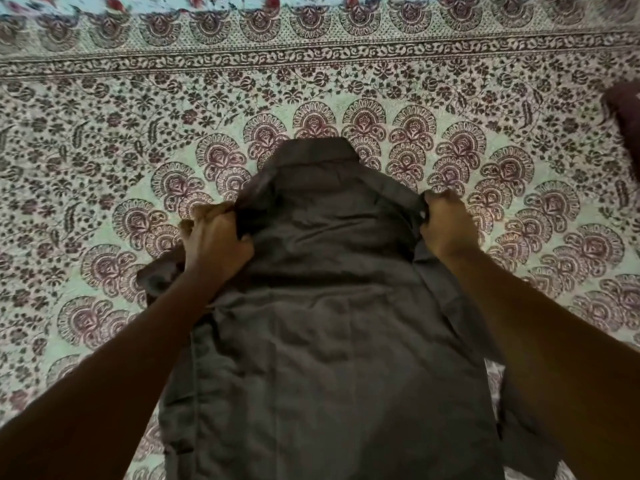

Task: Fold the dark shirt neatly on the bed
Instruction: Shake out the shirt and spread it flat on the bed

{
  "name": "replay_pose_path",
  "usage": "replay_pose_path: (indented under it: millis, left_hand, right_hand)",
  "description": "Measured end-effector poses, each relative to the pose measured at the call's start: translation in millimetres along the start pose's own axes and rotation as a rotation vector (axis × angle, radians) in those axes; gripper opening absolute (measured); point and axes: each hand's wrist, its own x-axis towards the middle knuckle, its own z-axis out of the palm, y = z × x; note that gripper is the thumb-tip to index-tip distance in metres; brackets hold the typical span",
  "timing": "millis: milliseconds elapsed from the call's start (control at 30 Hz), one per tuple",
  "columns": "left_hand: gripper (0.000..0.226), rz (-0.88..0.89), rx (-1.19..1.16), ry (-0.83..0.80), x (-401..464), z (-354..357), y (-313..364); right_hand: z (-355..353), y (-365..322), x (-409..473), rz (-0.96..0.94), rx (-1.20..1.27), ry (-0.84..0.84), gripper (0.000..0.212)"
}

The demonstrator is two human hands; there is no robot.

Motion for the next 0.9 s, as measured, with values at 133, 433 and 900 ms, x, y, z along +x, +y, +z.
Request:
replay_pose_path:
  millis: [133, 433, 900]
  left_hand:
    - [0.026, -0.102, -0.076, 0.062, 40.8, -8.3, 18.3]
    - [0.041, 0.019, -0.060, 0.100, 107.7, -7.5, 9.9]
    - [0.031, 0.369, 0.043, 0.158, 69.2, -1.4, 32.3]
  right_hand:
    - [5.5, -14.1, 32.4, -0.045, 0.009, 0.091, 0.034]
    - [6.6, 13.0, 115.2, -0.118, -0.186, 0.100, 0.039]
    - [21.4, -41.0, 83.1, -0.026, -0.247, 0.397, 0.078]
